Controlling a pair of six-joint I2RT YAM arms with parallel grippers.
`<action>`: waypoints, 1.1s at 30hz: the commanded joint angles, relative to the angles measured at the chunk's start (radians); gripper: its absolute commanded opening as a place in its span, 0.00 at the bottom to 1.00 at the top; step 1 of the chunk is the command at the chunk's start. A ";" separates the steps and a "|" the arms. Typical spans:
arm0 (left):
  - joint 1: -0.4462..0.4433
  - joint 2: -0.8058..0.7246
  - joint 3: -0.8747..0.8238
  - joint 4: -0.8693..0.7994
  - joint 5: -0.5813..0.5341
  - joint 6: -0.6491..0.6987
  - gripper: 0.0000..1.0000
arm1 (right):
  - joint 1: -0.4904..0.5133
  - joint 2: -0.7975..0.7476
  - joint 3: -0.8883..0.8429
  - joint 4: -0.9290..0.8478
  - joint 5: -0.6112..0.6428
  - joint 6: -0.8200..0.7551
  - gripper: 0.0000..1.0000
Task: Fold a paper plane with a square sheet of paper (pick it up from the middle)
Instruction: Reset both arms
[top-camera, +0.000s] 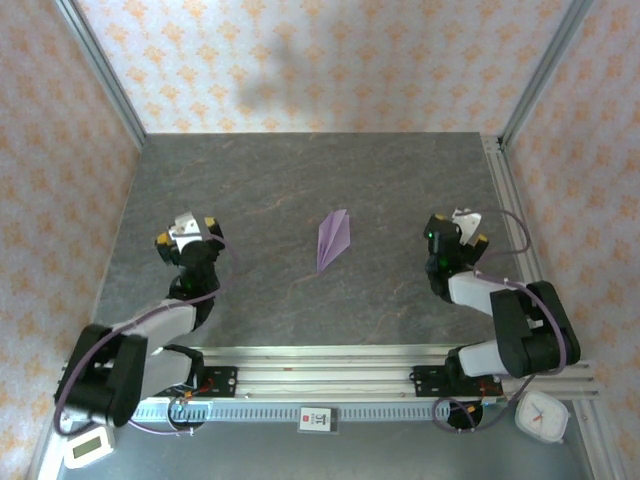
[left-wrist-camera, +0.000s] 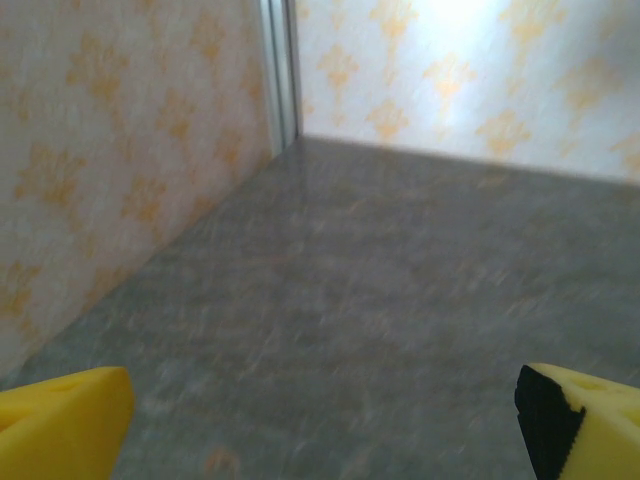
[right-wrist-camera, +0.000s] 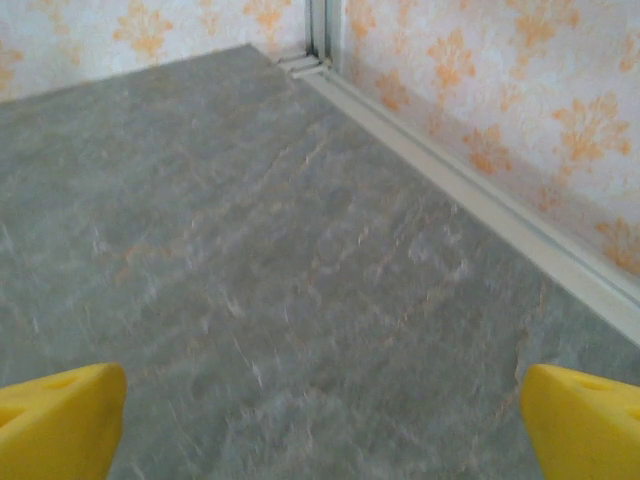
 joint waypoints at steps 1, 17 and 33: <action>0.026 0.093 -0.061 0.387 0.023 0.057 1.00 | -0.011 0.020 -0.116 0.461 -0.109 -0.114 1.00; 0.173 0.348 0.022 0.458 0.472 0.001 0.99 | -0.176 0.138 -0.162 0.639 -0.385 -0.079 1.00; 0.165 0.354 0.009 0.490 0.461 0.011 0.99 | -0.166 0.168 -0.161 0.697 -0.450 -0.128 1.00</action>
